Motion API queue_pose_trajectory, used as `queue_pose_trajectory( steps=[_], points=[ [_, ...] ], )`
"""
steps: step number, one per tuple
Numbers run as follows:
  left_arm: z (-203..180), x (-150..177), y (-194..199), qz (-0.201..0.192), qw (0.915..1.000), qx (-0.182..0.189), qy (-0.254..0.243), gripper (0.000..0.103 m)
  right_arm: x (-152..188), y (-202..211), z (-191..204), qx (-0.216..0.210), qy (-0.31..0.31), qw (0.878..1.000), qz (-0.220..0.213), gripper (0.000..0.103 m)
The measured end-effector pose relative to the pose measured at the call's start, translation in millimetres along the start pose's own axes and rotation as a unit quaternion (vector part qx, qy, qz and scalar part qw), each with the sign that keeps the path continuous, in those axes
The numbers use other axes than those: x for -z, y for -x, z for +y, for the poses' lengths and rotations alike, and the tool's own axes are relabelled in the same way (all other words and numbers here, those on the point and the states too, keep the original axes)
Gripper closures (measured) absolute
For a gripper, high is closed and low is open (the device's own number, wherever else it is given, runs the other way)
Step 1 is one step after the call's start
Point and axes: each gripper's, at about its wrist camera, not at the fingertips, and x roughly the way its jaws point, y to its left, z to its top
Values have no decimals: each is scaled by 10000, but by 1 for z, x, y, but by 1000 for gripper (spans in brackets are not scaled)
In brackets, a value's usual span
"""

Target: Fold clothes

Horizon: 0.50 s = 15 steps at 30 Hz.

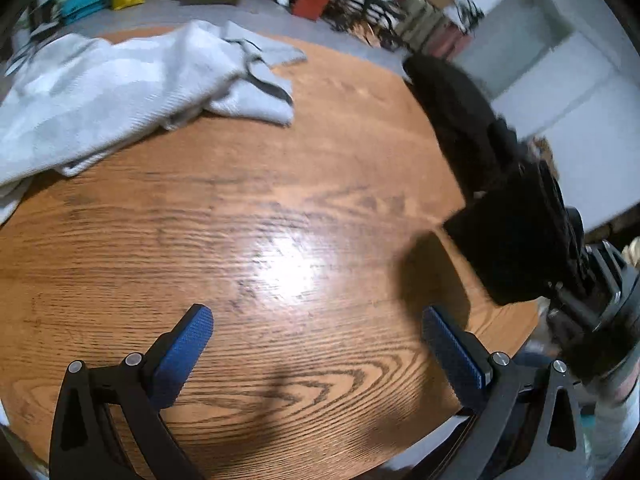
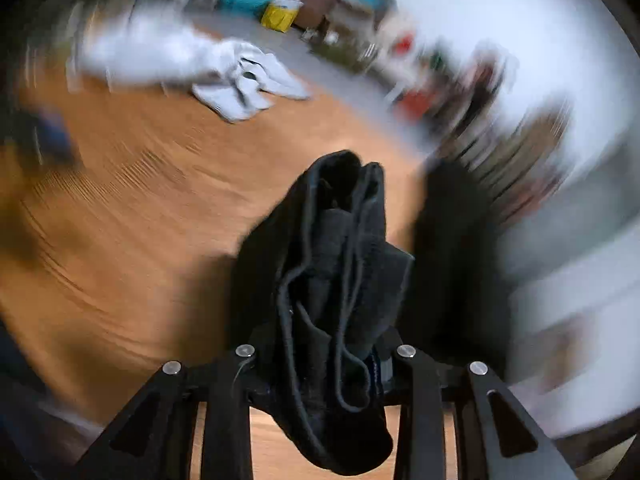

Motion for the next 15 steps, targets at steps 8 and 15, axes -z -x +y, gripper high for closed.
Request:
queue_pose_trajectory(
  steps=[8, 15],
  points=[
    [31, -1, 24, -172, 9973, 319, 645, 0, 23, 6, 154, 762, 2255, 9703, -437, 38],
    [23, 15, -3, 353, 9983, 61, 463, 0, 37, 80, 85, -1776, 540, 9787, -874, 12]
  ],
)
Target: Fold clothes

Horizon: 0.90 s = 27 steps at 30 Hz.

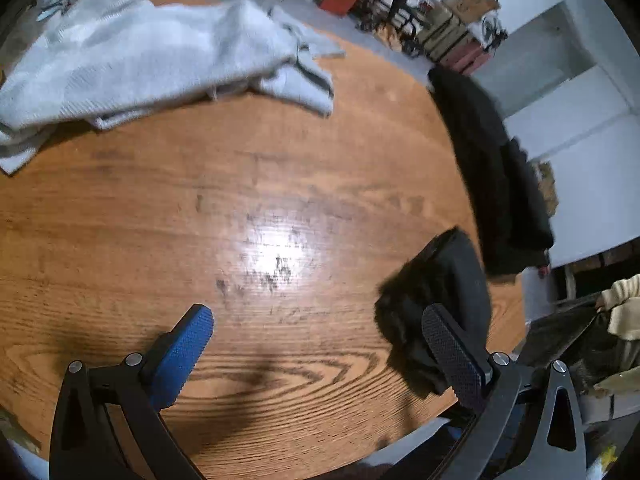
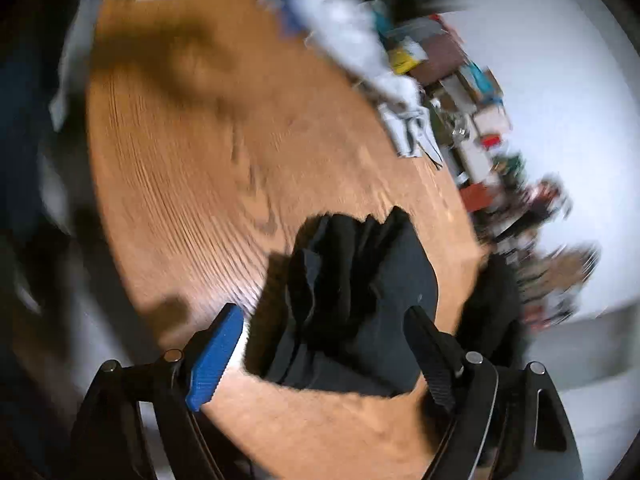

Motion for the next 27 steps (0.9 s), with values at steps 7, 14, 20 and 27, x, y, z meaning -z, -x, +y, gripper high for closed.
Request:
queue_pose_trajectory(
  steps=[7, 14, 20, 27],
  points=[
    [-43, 15, -40, 415, 9985, 71, -361, 0, 42, -24, -164, -1520, -3648, 9185, -151, 98],
    [-51, 32, -74, 706, 9973, 156, 121, 0, 57, -84, -138, -2699, -3724, 8879, 11, 99],
    [-55, 42, -80, 773, 9874, 710, 1186, 0, 81, -80, -146, -3142, -3889, 8652, -385, 57],
    [-87, 59, -74, 733, 9775, 609, 1880, 0, 129, -93, -182, -3089, -4797, 8175, -787, 35]
  ],
)
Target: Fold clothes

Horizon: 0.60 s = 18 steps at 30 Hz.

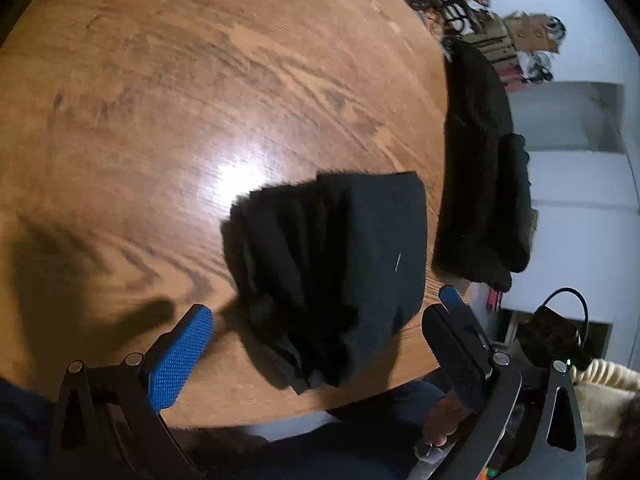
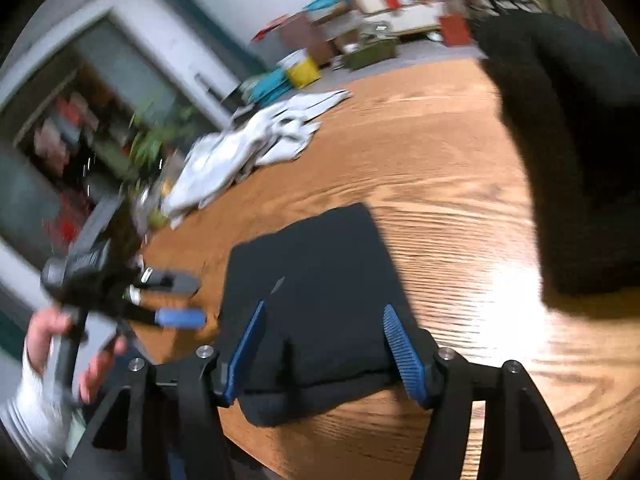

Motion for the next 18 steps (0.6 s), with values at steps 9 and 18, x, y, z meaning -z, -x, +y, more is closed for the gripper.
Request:
queue_pose_trajectory(
  steps=[9, 18],
  points=[
    [-21, 14, -7, -167, 9999, 17, 21, 29, 1, 21, -21, -52, -386, 9991, -179, 28],
    [-24, 14, -27, 92, 9995, -159, 268, 40, 4, 33, -22, -79, -375, 9986, -370, 26]
  ],
)
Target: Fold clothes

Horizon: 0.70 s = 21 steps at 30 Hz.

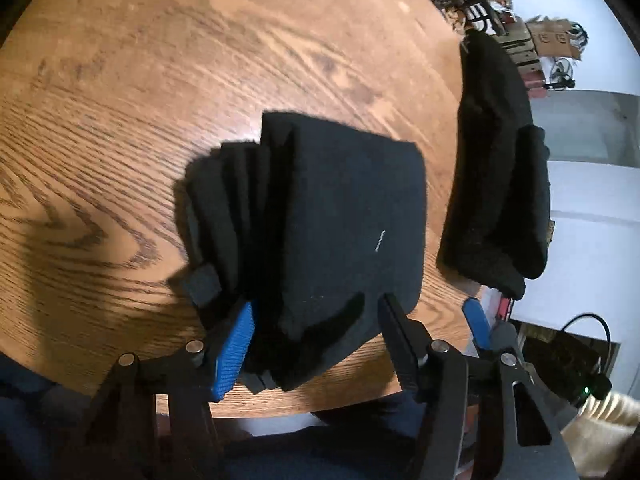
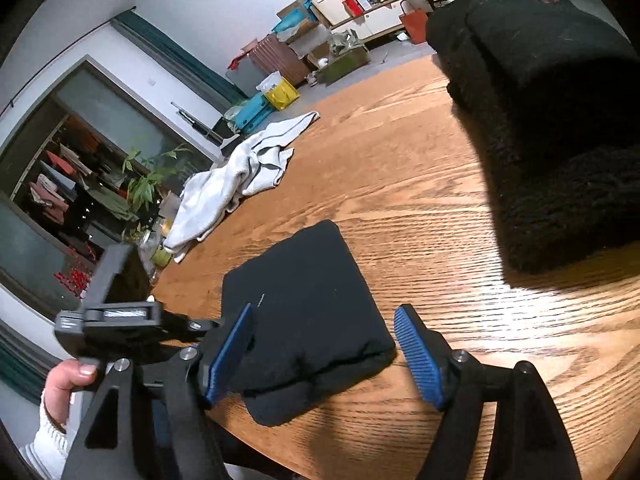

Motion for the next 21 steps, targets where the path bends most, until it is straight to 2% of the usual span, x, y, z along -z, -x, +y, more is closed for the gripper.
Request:
queue_pose_trajectory(
  steps=[1, 2, 3, 4, 6, 12, 15, 17, 19, 21],
  points=[
    [-1, -1, -2, 24, 10000, 30, 14, 40, 0, 1, -1, -5, -6, 10000, -23, 25],
    [-2, -2, -3, 37, 10000, 64, 8, 45, 0, 3, -2, -6, -18, 10000, -47, 25],
    [-3, -2, 1, 16, 9999, 111, -64, 58, 0, 4, -3, -7, -34, 10000, -63, 25],
    [-5, -1, 5, -5, 9998, 159, -135, 80, -1, 6, -4, -11, -52, 10000, -74, 25],
    [-8, 1, 14, -56, 9993, 249, -279, 86, -1, 8, -8, -15, -115, 9999, -95, 25],
    [-18, 34, 34, -144, 9968, 539, -578, 89, -1, 8, -16, 53, -248, 9997, -62, 25],
    [-3, 54, 28, -153, 9965, 689, -439, 90, -1, 4, -18, 108, -276, 9996, -10, 25],
    [15, 60, 18, -264, 9973, 576, -369, 90, 0, 1, -19, 168, -265, 9995, 45, 25],
    [33, 59, 2, -273, 9980, 506, -262, 90, 2, -5, -19, 250, -233, 9993, 145, 25],
    [45, 53, -8, -167, 9973, 681, -223, 90, 3, -10, -18, 326, -192, 9990, 229, 25]
  ],
)
